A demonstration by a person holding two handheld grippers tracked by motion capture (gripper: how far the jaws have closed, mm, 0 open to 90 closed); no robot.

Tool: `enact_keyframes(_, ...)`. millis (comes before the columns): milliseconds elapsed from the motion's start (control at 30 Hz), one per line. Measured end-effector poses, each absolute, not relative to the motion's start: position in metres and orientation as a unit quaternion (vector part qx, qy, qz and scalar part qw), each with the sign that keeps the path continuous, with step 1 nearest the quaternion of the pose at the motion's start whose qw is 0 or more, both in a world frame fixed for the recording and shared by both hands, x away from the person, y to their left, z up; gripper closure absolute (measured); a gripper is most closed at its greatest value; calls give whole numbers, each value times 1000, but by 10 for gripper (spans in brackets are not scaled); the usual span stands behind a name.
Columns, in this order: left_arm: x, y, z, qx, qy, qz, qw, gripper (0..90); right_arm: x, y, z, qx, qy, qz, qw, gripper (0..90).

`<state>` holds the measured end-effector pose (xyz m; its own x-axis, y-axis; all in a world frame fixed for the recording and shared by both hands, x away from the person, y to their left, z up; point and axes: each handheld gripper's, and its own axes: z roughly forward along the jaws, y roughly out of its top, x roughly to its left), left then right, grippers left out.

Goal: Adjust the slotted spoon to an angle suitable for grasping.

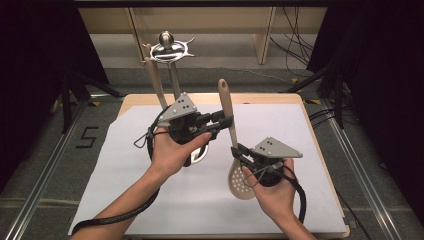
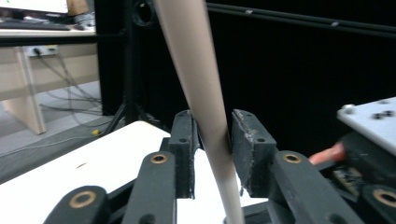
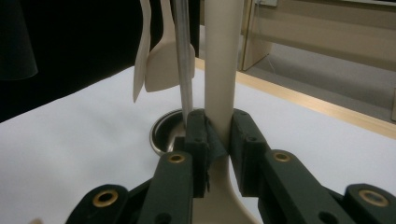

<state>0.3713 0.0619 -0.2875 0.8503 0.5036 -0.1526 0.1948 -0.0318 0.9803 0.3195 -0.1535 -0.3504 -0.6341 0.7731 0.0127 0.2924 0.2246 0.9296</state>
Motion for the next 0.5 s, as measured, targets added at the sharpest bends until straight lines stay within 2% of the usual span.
enact_keyframes(100,367,61,-284,711,231,96,658,743,320,-152,-350,357,749,506,235,788)
enact_keyframes(200,362,59,-281,723,210,110,648,753,322,-151,-349,339,754,509,239,777)
enact_keyframes(267,361,59,-281,728,205,113,645,753,321,-148,-349,345,754,511,227,754)
enact_keyframes(433,364,62,-283,729,206,112,643,753,322,-152,-342,324,751,525,238,671)
enact_keyframes(500,364,63,-283,729,206,112,644,753,322,-151,-341,322,744,539,228,648)
